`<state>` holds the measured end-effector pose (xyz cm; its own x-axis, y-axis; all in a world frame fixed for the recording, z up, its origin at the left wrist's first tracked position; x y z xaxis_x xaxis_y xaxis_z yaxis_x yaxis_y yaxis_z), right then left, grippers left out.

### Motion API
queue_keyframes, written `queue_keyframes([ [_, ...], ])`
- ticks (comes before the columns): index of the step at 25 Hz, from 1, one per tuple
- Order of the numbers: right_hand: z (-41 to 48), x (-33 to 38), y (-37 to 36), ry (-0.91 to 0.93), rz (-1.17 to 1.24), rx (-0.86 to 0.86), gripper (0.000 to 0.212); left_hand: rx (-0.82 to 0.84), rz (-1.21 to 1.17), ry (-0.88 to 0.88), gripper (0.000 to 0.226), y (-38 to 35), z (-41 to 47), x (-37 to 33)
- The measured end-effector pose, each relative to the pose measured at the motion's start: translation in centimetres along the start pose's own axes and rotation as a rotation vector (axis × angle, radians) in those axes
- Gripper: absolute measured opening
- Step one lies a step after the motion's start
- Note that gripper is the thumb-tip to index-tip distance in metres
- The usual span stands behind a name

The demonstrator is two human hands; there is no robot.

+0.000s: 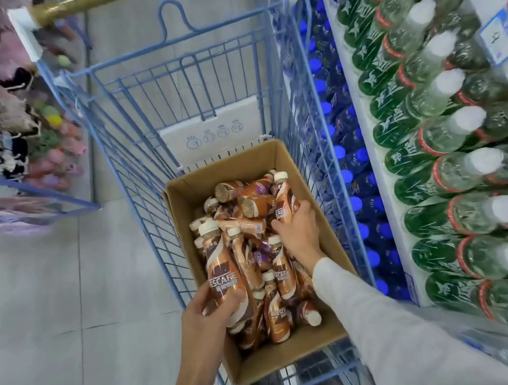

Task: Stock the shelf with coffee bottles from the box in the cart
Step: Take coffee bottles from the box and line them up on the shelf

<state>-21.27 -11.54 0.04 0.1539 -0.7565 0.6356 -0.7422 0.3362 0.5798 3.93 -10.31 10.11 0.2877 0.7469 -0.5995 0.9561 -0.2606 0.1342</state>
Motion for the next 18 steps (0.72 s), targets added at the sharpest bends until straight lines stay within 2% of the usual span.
queue_keyframes([
  [3, -6.3, 1.9, 4.9, 0.084, 0.169, -0.087, 0.069, 0.094, 0.020, -0.072, 0.042, -1.9, -1.7, -2.5],
  [7, -15.0, 1.9, 13.0, 0.093, 0.371, -0.154, 0.065, 0.245, 0.126, -0.206, 0.042, -5.8, -5.8, -5.7],
  [12, -24.1, -2.0, 21.8, 0.101, 0.492, -0.384, 0.065, 0.427, 0.246, -0.362, 0.026, -11.7, -14.2, -7.1],
  [18, -35.7, -7.5, 32.0, 0.168, 0.655, -0.648, 0.066, 0.689, 0.383, -0.537, 0.028, -19.5, -27.2, -4.3],
])
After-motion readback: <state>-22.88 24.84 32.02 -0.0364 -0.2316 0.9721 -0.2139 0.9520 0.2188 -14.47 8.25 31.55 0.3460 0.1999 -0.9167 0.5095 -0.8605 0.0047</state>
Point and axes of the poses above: each hand's wrist, its own z-axis towards the middle knuckle, its own y-axis out of the back of the hand, x = y × z, the point moved 6 cm from there along z, towards the middle knuckle, and after that the axes turned 7 degrees about y, right-handed, at the moved point
